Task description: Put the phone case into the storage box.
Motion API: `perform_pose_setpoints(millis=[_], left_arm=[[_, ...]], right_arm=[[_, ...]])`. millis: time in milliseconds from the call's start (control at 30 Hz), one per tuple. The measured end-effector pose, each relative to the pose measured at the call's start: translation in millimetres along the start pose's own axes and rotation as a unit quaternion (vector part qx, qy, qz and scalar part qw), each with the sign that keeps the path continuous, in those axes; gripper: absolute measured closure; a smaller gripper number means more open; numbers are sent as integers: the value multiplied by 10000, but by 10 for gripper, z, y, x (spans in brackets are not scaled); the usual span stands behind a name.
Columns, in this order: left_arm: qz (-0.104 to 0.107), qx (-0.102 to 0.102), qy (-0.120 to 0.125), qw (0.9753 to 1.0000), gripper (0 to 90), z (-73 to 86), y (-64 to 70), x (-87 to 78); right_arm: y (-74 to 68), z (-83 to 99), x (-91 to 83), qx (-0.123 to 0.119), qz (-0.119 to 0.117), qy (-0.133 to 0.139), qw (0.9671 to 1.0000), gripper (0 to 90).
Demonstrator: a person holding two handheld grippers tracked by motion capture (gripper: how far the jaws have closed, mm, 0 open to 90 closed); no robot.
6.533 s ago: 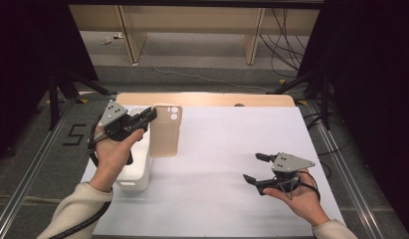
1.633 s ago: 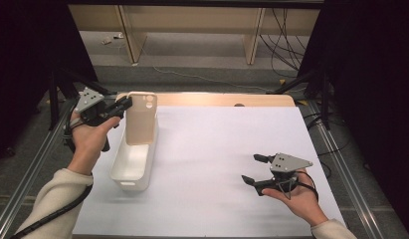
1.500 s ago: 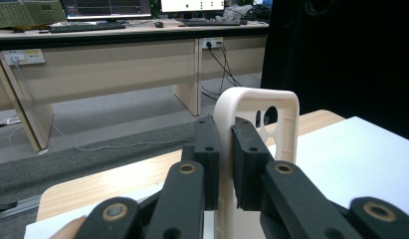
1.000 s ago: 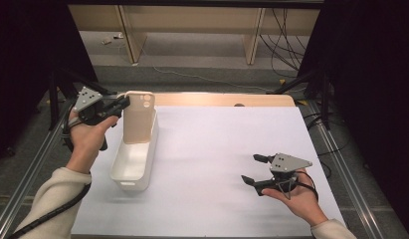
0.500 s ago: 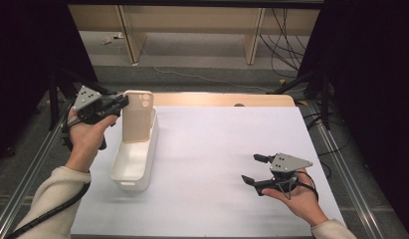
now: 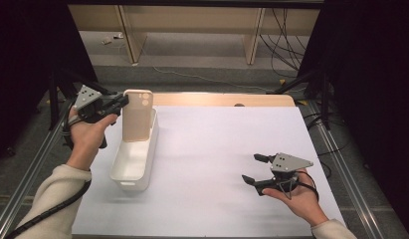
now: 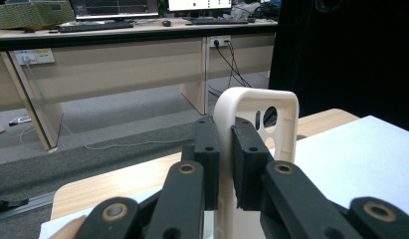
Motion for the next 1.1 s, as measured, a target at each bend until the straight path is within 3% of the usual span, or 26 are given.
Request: perform_pose_setpoints(millis=[1100], left_arm=[[-54, 62, -43, 10000, 823, 51, -98, 99]], right_arm=[[-1, 7, 1, -2, -10, -8, 10000, 212]])
Point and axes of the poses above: each handheld gripper's, and its own axes: x roughly forward along the jaws, z roughly out of its underside, y roughly to its right, the point moved 9 cm from there along x, roughly forward along the jaws, and after that the axes turned 15 degrees about y, right-handed, at the moved point
